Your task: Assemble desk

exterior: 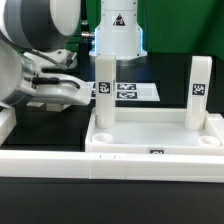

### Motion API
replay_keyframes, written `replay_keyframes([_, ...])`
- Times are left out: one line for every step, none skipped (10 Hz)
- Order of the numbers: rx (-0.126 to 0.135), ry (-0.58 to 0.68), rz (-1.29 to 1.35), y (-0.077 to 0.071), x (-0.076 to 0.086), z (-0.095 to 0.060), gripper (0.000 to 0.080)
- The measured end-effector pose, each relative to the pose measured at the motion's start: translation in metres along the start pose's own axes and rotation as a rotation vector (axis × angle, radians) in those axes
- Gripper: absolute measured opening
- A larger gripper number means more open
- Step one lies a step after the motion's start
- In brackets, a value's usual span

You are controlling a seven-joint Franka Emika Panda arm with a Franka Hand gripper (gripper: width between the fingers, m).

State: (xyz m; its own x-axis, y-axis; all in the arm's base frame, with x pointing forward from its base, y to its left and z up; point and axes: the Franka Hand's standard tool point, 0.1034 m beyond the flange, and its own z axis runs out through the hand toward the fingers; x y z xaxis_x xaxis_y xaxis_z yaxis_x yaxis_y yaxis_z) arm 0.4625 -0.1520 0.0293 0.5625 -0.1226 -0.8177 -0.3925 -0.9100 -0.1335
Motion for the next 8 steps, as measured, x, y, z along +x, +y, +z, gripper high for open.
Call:
replay_keyframes([-0.013,0.021,-0.025,-0.007,-0.003,-0.016,0.0289])
replay_keyframes([-0.046,0.053,-0.053,-0.020,-0.011,-0.035,0.0290])
replay_keyframes([-0.053,0.054,-0.058,-0.032,-0.019,-0.045,0.0290])
replay_keyframes([-0.059,0.067,-0.055,-0.038,-0.020,-0.053,0.0290])
replay_keyframes([-0.062,0.082,-0.057,-0.037,-0.017,-0.054,0.0290])
replay_keyframes([-0.067,0.115,-0.057,-0.036,-0.012,-0.056,0.0290])
replay_keyframes([-0.066,0.113,-0.058,-0.036,-0.013,-0.057,0.0290])
replay_keyframes([-0.065,0.114,-0.065,-0.037,-0.015,-0.064,0.0290])
